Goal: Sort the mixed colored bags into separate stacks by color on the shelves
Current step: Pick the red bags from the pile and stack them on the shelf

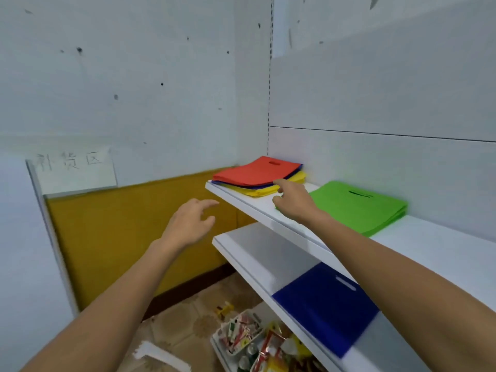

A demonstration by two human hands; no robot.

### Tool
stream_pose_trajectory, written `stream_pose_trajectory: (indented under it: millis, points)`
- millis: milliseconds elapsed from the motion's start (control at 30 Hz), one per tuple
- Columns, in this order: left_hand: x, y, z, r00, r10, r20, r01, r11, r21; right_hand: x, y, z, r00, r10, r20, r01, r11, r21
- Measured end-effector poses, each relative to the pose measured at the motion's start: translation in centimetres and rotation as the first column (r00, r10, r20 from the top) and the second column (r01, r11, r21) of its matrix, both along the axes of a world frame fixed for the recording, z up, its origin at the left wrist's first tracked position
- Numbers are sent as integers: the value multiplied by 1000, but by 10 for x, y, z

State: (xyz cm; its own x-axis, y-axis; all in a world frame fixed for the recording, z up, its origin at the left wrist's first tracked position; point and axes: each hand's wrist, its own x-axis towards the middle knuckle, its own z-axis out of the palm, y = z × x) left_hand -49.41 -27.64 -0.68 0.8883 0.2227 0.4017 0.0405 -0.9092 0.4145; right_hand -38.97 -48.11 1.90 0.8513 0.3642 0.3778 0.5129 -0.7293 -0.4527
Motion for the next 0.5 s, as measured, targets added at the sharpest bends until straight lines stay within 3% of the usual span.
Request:
stream_pose_trajectory:
  millis: [500]
  points:
    - [166,133,3,993,-116,-7,116,993,-10,152,130,-3,994,-111,-5,111,994,-25]
